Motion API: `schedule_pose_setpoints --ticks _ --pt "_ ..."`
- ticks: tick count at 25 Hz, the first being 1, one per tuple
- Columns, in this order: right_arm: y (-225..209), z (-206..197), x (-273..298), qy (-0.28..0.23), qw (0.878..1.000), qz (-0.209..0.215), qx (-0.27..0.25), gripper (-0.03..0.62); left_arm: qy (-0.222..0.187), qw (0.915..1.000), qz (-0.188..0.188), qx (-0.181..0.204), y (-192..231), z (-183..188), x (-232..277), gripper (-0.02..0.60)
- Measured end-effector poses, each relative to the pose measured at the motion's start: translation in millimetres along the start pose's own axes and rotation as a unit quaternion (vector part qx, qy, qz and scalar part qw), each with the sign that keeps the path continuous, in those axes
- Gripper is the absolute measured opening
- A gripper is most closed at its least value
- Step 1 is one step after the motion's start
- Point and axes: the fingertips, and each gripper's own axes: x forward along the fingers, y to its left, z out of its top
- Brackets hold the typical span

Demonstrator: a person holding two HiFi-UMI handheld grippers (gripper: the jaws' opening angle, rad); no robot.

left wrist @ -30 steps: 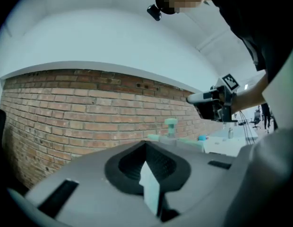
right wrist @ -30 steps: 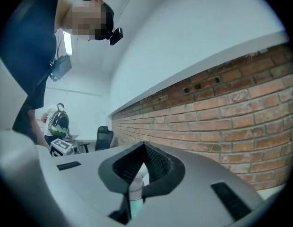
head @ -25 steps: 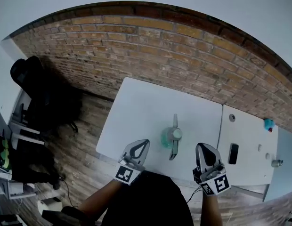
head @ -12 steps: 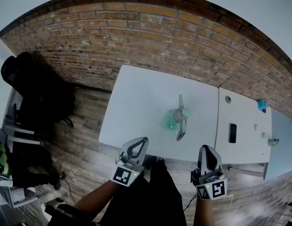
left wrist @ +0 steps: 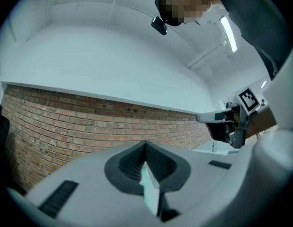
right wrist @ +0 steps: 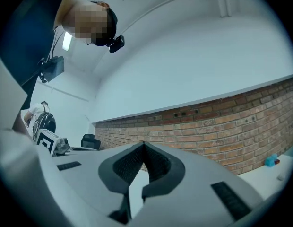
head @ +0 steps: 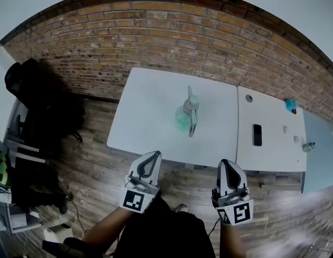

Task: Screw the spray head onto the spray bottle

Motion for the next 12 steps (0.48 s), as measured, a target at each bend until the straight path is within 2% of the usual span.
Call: schedule_pose_setpoints --ticks 6,9,12 --pt "6 8 -76 -0.004 0.999 0.030 -0.017 0.006 -0.006 0.9988 0.048 0.004 -75 7 -53 0.002" --pt "12 7 -112 -0.001 0.999 0.048 -0.025 0.006 -0.007 0.9987 0.051 -0.002 -115 -1 -78 0.002" --pt "12 9 -141 0.008 0.998 0.051 -0.033 0.006 -0.027 0.9981 0.055 -0.004 -139 -3 -91 0.002"
